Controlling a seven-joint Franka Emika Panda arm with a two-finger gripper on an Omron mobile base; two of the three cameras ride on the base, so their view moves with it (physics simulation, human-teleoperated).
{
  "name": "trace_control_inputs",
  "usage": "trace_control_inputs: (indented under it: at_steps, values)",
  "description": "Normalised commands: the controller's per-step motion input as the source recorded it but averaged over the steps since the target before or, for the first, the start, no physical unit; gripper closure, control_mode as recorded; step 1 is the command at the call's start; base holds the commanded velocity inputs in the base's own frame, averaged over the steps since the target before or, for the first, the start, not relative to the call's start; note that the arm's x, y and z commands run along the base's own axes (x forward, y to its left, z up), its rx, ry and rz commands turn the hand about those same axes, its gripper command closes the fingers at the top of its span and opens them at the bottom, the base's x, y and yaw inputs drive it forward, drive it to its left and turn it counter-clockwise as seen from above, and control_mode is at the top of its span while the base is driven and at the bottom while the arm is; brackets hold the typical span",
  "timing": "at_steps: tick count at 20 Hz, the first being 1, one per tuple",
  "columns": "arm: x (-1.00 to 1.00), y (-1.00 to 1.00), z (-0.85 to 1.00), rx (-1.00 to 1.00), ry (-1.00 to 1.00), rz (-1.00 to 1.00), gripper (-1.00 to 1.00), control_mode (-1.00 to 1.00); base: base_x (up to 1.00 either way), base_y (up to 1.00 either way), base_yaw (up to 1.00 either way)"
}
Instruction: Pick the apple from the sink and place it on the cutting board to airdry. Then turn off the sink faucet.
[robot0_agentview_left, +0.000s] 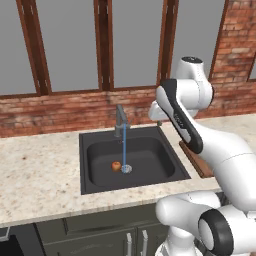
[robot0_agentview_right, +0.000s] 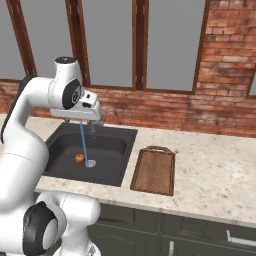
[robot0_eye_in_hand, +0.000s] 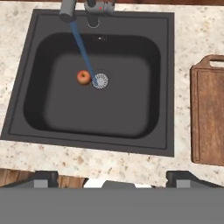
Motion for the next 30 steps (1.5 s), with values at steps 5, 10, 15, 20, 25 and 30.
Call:
trace_control_inputs:
  at_steps: [5,10,15,20,25,30]
  values:
    - [0.00,0.42,-0.01,-0.06,-0.10,0.00,-1.00,-1.00,0.00,0.00,0.00]
    - [-0.04,0.40,-0.06,-0.15,-0.19,0.00,-1.00,-1.00,0.00,0.00,0.00]
    - [-0.08,0.36,-0.17,-0.10,-0.18,0.00,-1.00,-1.00,0.00,0.00,0.00]
    - [0.01,0.17,-0.06,0.05,-0.01,0.00,-1.00,-1.00,0.00,0.00,0.00]
    - [0.07,0.13,-0.01,0.10,0.02,0.00,-1.00,-1.00,0.00,0.00,0.00]
    - [0.08,0.13,-0.01,0.07,0.01,0.00,-1.00,-1.00,0.00,0.00,0.00]
